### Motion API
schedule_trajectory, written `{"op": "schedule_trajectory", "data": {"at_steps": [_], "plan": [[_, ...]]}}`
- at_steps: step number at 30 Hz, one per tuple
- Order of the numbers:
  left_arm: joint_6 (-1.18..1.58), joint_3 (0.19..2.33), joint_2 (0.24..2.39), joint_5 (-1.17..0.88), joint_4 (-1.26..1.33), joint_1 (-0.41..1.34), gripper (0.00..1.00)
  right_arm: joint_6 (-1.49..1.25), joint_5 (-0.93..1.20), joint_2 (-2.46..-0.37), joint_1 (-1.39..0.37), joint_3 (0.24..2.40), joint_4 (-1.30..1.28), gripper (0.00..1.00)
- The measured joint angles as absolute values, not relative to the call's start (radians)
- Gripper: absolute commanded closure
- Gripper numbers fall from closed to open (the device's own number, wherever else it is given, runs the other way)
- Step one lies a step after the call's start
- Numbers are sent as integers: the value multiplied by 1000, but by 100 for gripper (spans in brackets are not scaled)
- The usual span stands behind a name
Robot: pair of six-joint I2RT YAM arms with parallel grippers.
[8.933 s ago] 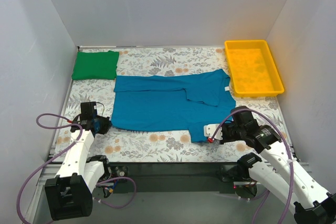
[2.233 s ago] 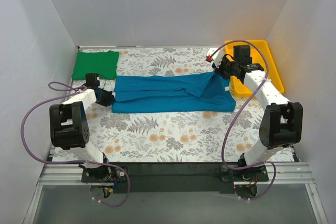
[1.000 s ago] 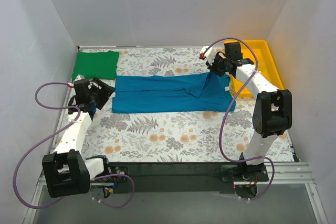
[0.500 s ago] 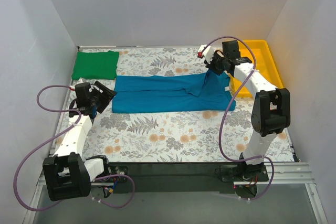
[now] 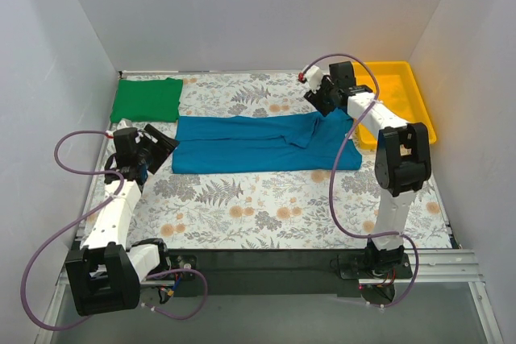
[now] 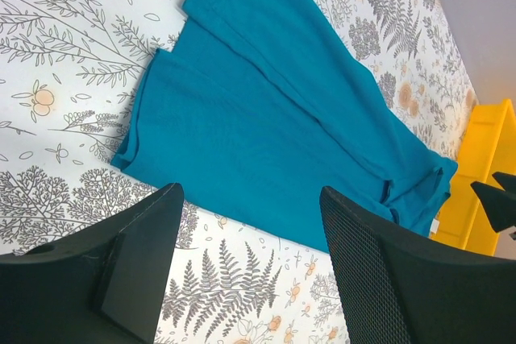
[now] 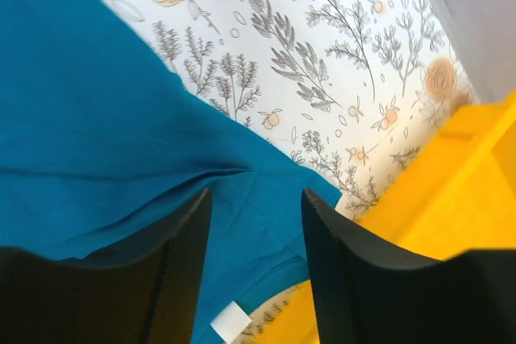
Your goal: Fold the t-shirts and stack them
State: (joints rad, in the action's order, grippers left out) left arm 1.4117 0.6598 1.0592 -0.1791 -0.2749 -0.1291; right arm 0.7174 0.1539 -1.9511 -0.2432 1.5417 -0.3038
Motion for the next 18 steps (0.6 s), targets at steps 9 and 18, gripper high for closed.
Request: {"op": "schedule_trajectory", "data": {"at_steps": [9, 18], "plan": [[1371, 642, 990, -219, -279, -129, 32, 705, 283, -1832, -244, 1415, -365, 43], [1313, 585, 956, -308, -270, -129, 32, 881, 464, -1727, -307, 1253, -507, 48]]}}
